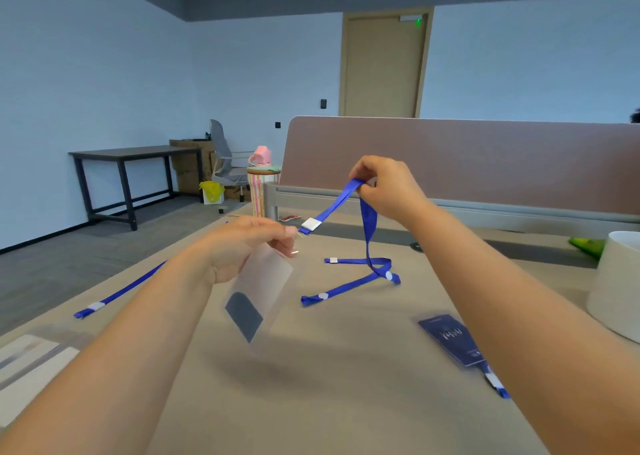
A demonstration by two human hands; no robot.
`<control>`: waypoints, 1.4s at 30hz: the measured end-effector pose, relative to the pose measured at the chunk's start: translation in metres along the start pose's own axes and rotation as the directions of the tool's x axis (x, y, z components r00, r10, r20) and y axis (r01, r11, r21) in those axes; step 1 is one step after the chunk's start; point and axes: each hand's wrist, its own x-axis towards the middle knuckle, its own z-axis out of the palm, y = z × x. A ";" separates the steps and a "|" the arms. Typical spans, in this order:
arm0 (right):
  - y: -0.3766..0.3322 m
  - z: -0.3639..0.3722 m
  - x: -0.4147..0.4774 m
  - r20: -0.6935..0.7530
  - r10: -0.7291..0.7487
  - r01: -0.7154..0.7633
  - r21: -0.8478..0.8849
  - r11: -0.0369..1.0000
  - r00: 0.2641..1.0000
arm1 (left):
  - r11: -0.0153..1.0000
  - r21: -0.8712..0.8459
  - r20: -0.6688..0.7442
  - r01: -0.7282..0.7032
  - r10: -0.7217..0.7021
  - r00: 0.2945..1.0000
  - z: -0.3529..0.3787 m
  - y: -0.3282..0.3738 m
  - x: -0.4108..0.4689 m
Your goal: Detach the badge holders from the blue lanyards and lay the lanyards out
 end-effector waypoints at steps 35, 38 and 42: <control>-0.025 0.166 0.068 0.081 0.256 -0.262 0.076 0.962 0.963 | 0.871 0.322 -0.182 0.372 -0.329 0.927 -0.071 -0.092 -0.058; -0.031 0.166 0.078 0.057 0.226 -0.232 0.151 0.961 0.973 | 0.856 0.357 -0.171 0.373 -0.333 0.927 -0.071 -0.095 -0.053; -0.034 0.191 0.077 0.278 0.130 -0.140 0.017 0.990 0.952 | 0.843 0.367 -0.174 0.392 -0.352 0.920 -0.077 -0.099 -0.044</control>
